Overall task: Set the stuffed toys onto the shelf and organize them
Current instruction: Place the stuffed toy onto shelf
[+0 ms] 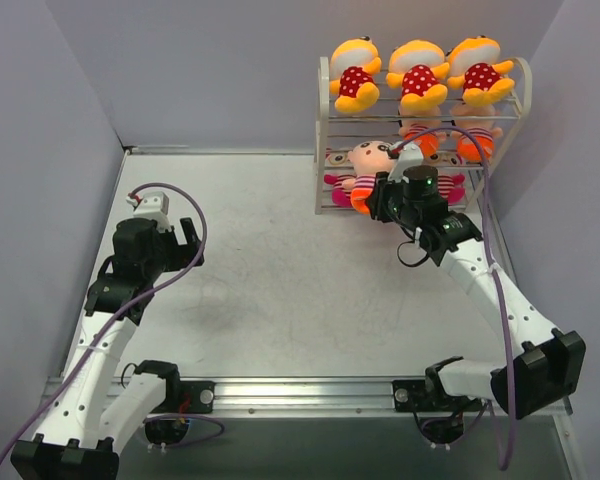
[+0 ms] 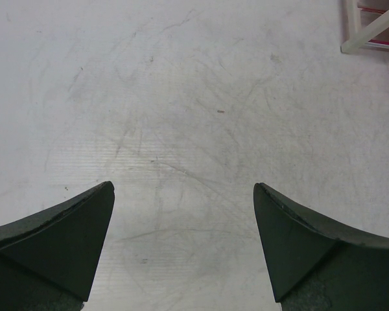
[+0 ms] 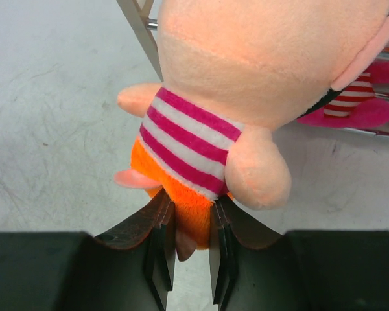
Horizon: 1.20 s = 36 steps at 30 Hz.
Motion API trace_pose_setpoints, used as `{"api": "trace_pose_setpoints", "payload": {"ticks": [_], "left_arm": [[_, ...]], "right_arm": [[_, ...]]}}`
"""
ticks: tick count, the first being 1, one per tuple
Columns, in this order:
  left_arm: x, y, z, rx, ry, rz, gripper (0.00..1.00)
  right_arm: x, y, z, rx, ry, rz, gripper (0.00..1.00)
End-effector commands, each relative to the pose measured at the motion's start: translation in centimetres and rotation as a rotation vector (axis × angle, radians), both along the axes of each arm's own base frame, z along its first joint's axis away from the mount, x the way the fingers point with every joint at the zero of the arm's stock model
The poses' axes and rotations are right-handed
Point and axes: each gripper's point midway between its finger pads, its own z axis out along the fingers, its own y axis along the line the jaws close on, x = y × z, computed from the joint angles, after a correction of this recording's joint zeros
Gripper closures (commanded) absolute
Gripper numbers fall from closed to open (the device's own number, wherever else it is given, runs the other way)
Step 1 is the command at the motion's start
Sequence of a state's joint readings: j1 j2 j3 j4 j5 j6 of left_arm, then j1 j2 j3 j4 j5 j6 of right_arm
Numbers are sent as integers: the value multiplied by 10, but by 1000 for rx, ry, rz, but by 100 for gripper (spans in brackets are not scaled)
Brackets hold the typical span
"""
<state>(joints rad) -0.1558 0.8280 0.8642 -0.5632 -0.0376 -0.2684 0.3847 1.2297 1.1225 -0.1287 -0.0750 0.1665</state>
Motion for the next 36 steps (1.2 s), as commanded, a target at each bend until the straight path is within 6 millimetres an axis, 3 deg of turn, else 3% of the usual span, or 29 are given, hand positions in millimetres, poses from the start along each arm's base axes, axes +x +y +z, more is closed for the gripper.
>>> {"api": "trace_pose_setpoints", "payload": {"ticks": [1, 8, 9, 14, 36], "left_arm": [[3, -2, 9, 5, -43, -14, 3], [3, -4, 8, -1, -41, -21, 3], [3, -4, 8, -2, -41, -24, 3], [2, -4, 7, -1, -38, -23, 3], [2, -5, 10, 4, -48, -29, 3]], "right_arm": [[23, 10, 39, 32, -114, 46, 100], [64, 13, 49, 40, -178, 23, 100], [71, 13, 43, 31, -167, 21, 100], [96, 14, 46, 30, -203, 2, 100], [147, -1, 41, -16, -280, -10, 100]]}}
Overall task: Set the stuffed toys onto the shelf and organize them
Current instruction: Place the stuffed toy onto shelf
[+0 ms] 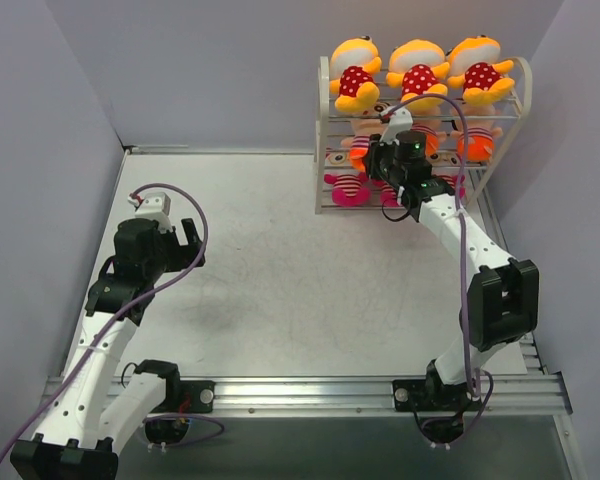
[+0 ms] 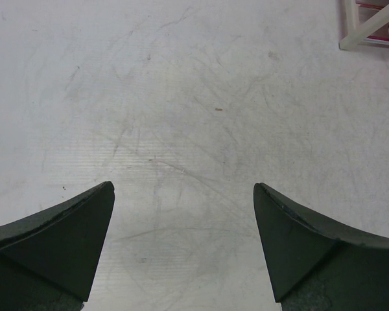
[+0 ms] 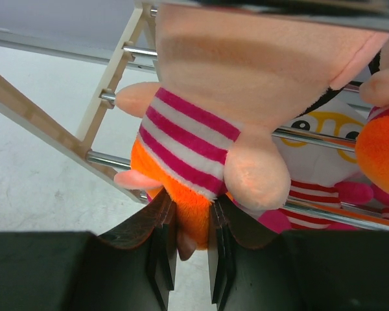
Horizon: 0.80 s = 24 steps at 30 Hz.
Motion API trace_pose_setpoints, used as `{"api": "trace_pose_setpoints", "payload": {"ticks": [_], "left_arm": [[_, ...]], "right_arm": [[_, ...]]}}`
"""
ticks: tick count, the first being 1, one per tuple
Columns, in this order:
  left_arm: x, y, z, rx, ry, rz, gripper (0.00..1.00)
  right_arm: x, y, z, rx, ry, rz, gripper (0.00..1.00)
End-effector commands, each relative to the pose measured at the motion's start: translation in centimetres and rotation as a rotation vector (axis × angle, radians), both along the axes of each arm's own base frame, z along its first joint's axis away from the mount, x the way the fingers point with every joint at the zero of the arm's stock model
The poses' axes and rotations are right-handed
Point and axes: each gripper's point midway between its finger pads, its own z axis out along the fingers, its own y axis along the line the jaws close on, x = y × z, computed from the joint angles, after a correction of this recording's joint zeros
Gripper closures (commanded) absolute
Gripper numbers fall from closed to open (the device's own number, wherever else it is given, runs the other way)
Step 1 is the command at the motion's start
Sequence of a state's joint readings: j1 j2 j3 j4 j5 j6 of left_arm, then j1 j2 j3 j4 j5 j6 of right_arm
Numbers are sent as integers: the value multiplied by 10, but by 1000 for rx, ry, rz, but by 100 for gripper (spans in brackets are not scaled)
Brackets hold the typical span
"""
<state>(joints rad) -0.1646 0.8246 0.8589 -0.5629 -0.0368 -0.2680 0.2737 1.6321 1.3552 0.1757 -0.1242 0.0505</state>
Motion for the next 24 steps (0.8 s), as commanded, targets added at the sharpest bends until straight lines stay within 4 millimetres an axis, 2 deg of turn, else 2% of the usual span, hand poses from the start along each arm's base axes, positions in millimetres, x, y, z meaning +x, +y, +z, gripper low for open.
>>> {"api": "trace_pose_setpoints", "payload": {"ticks": [1, 15, 24], "left_arm": [[3, -2, 10, 4, -46, -18, 3], [4, -3, 10, 4, -45, -21, 3], [4, -4, 9, 2, -43, -25, 3]], "right_arm": [[16, 2, 42, 21, -127, 16, 100], [35, 4, 35, 25, -115, 29, 100], [43, 9, 21, 7, -84, 60, 98]]}}
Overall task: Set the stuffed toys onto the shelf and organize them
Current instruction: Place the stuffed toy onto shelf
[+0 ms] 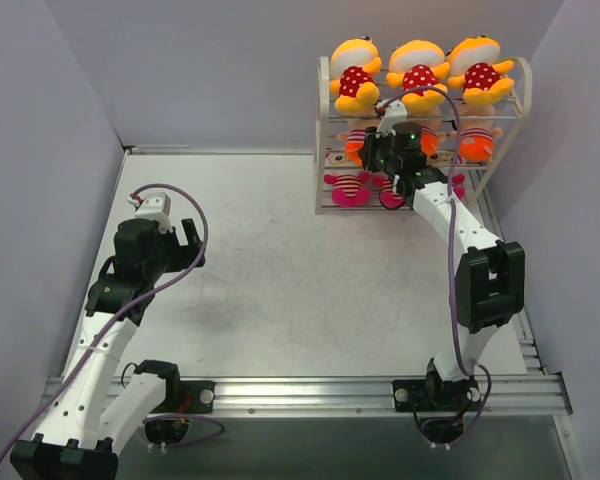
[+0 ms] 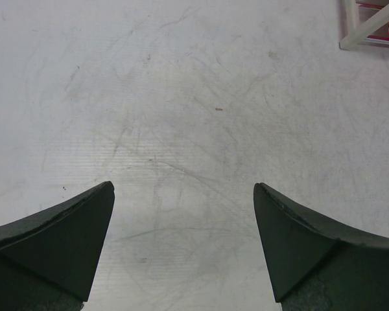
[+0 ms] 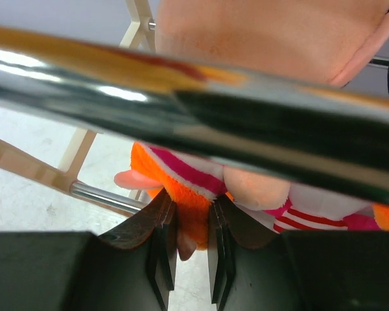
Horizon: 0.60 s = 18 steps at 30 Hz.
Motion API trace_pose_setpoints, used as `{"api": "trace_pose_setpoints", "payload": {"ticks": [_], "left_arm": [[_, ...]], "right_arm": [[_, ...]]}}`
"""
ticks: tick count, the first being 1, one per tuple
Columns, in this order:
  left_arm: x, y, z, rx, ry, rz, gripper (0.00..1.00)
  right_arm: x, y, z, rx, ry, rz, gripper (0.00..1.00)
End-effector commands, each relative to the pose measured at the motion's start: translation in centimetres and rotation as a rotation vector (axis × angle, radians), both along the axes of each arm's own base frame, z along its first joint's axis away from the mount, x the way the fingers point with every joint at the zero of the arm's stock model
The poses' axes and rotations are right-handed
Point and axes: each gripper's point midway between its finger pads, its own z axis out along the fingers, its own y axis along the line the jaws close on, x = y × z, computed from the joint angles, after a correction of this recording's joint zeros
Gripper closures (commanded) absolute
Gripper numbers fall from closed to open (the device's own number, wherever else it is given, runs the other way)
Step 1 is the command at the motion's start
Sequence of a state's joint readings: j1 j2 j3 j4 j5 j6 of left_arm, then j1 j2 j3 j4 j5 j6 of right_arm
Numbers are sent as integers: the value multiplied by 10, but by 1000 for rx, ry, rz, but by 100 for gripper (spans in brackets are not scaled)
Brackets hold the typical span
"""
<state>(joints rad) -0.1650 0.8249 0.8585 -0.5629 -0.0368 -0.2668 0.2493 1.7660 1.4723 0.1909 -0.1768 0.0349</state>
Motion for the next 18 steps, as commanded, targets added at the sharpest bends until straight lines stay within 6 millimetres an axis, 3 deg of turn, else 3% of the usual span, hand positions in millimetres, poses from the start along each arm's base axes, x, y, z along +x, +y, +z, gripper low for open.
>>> {"api": "trace_pose_setpoints", "payload": {"ticks": [1, 7, 18], "left_arm": [[4, -4, 8, 1, -42, -24, 3], [4, -4, 9, 0, -42, -25, 3], [4, -5, 8, -1, -38, -31, 3]], "right_arm": [[10, 3, 28, 4, -82, 30, 97], [12, 4, 24, 4, -79, 31, 91], [16, -1, 25, 0, -83, 15, 64]]}}
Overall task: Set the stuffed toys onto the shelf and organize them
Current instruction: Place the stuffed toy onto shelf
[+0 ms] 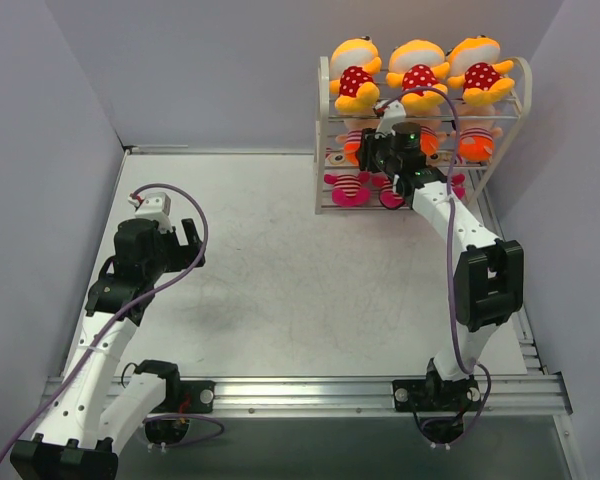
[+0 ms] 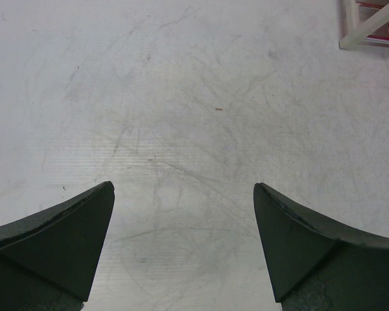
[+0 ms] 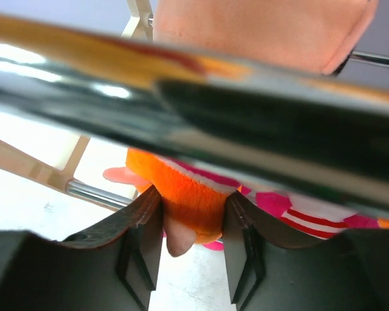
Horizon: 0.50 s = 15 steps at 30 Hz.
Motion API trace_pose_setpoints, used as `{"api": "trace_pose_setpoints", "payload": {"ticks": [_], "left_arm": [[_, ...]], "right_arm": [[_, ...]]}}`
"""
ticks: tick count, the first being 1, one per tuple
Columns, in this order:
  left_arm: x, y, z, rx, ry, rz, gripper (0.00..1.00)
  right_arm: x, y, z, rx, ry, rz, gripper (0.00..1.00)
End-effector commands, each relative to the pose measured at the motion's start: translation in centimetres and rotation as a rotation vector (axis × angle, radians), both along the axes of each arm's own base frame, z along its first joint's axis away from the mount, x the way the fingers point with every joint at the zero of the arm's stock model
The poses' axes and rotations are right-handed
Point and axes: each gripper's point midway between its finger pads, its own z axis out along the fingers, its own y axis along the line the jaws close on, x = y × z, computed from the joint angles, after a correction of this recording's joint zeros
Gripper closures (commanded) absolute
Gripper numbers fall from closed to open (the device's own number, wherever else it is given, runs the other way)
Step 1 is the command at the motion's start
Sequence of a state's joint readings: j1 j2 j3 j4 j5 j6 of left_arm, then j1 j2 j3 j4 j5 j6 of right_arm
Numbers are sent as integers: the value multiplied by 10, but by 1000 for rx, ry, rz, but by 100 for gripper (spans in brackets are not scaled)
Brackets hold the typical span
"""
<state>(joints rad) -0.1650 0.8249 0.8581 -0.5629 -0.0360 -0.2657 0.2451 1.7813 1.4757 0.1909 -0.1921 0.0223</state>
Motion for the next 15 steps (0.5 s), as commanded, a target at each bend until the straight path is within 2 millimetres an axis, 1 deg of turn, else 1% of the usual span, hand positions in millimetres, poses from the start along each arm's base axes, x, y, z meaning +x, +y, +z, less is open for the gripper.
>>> {"api": "trace_pose_setpoints", "payload": {"ticks": [1, 2, 5, 13, 15], "left_arm": [[4, -5, 7, -2, -37, -30, 3], [4, -6, 8, -3, -40, -33, 3], [4, -6, 8, -3, -41, -33, 3], [3, -6, 9, -7, -44, -36, 3], [2, -6, 9, -7, -44, -38, 3]], "right_arm": [[13, -3, 35, 10, -98, -5, 62], [13, -3, 35, 11, -98, -7, 56], [12, -4, 39, 12, -103, -12, 48], [8, -7, 46, 20, -107, -33, 36], [7, -11, 49, 26, -108, -47, 34]]}}
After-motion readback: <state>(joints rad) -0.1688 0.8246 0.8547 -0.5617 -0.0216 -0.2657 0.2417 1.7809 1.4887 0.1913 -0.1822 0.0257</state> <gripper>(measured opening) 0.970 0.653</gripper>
